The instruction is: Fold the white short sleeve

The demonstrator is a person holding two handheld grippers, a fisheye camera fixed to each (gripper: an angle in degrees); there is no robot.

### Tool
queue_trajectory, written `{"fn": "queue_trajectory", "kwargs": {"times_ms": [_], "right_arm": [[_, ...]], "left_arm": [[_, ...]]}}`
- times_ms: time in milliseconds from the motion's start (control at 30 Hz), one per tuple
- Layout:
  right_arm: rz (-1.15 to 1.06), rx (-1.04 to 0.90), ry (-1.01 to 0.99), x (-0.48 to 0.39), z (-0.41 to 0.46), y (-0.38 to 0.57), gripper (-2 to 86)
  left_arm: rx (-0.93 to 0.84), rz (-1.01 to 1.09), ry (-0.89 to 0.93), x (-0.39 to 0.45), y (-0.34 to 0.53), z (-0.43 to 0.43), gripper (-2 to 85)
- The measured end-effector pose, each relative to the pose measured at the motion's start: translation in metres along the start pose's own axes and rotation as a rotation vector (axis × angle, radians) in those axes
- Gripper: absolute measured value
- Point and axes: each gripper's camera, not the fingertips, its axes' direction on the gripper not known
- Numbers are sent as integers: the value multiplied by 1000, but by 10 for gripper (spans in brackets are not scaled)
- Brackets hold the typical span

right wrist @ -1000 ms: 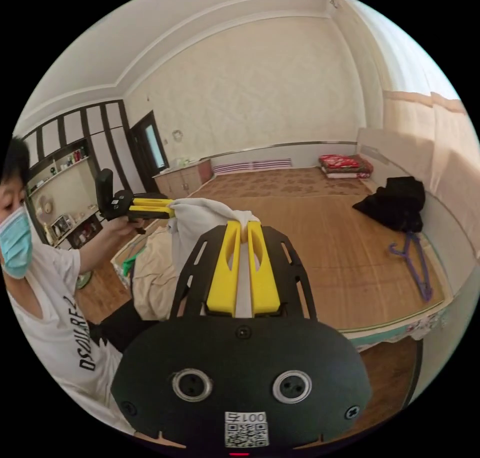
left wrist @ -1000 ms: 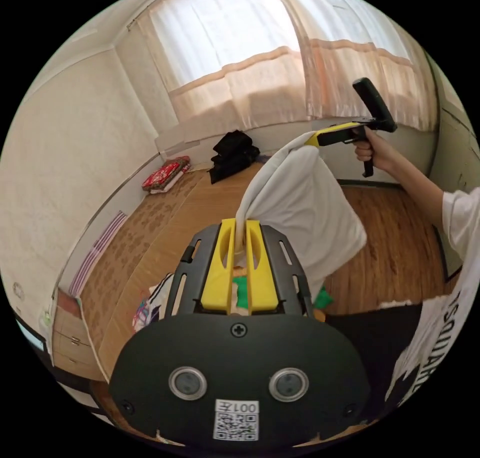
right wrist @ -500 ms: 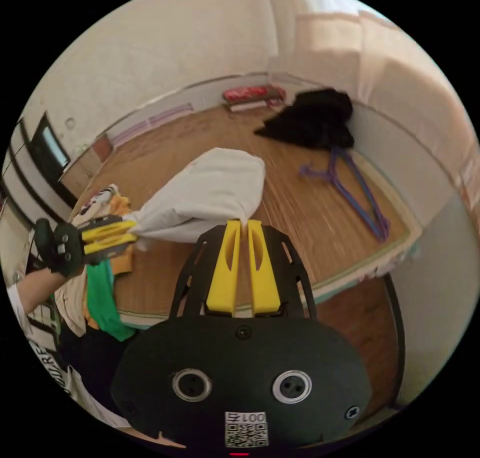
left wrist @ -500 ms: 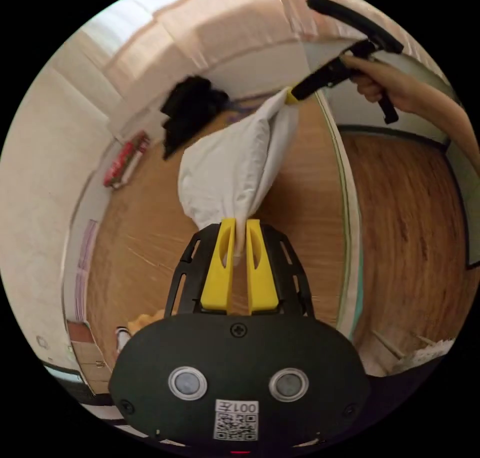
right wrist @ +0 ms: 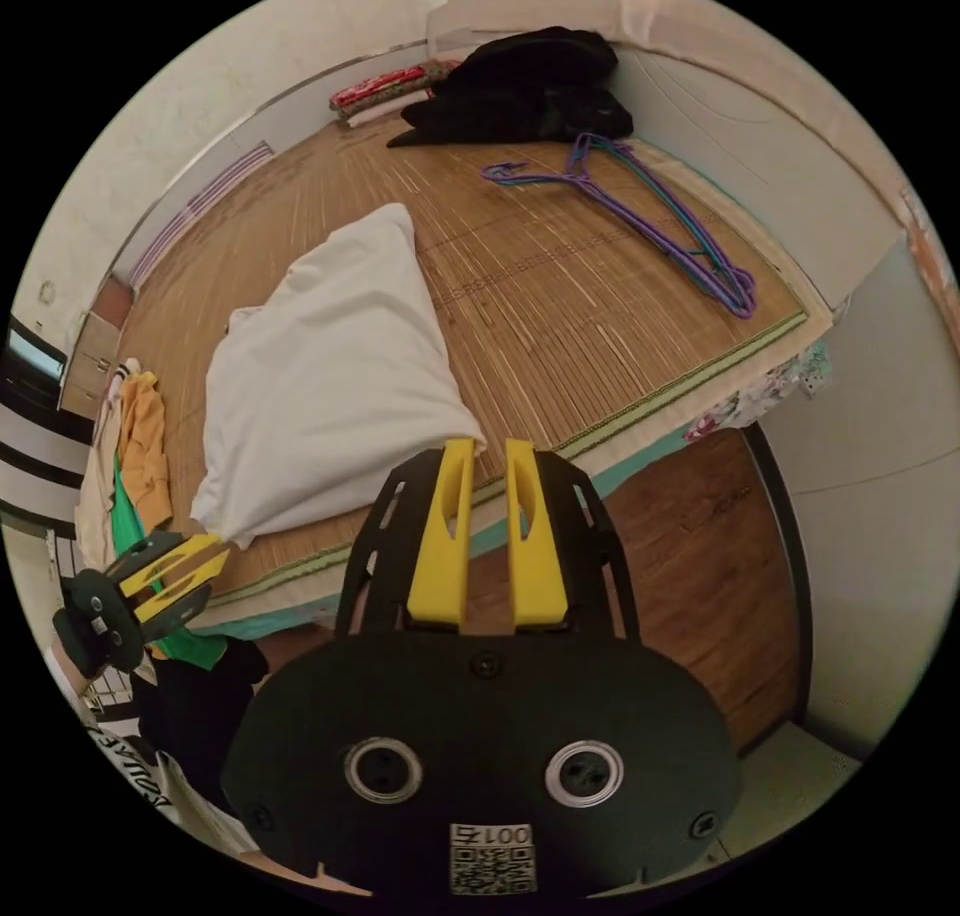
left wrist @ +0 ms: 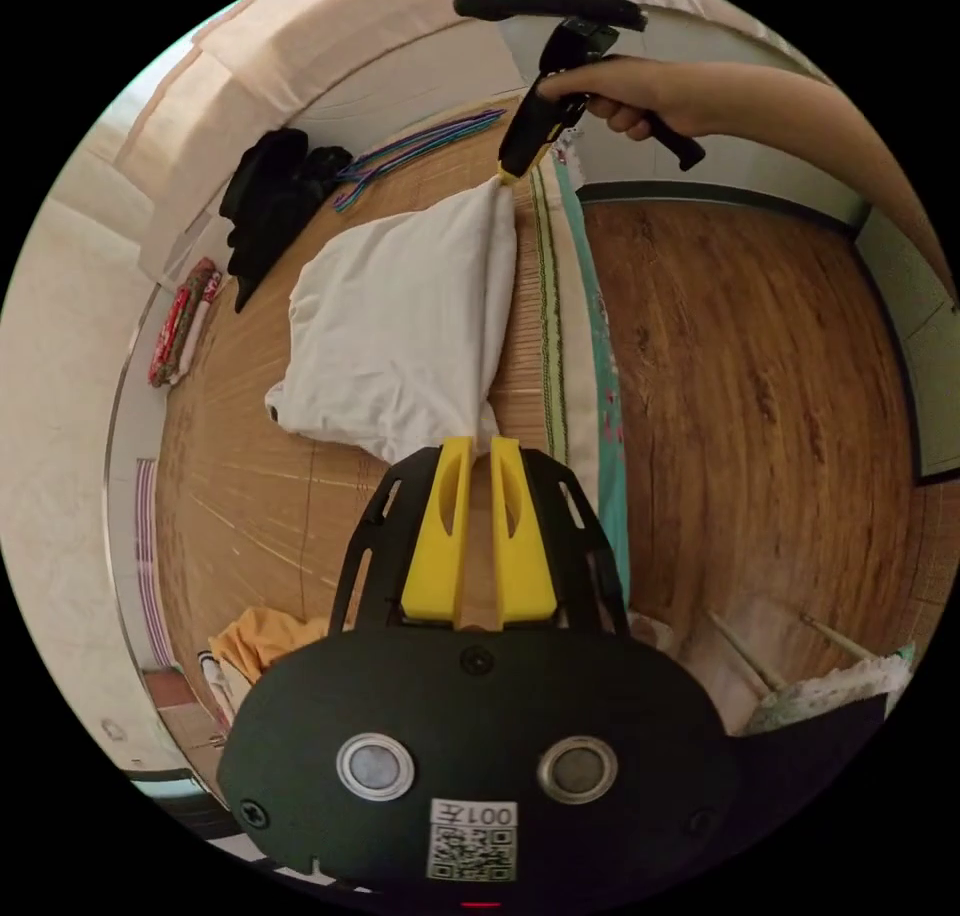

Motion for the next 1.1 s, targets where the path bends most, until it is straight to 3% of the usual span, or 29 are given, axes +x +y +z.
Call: {"fn": "queue_trajectory", "kwargs": {"times_ms": [167,433,567,733,933,1100], "right_arm": [[9,-77,168,-6,-15,18,12],[-63,133,-141,-65,-72,47,9],[-255,187,-290,-146,-88,80,13],[-613,240,-348,-288,-114,151,38],[-974,33,-466,-459,-112,235,121],[-1037,-138,-172,-535,-74,276,126]], "left_arm": [[7,-119,97,-16,67,-43,14],[-37,-472,108,-40,254,-121,-3],[-144,-616,-104,-17,367,-162,23],[-258,-629,-174,29,475,-183,58],[-287,-567,-53,76,543,-172,101],[-258,-557,-27,101,553,-161,116]]}}
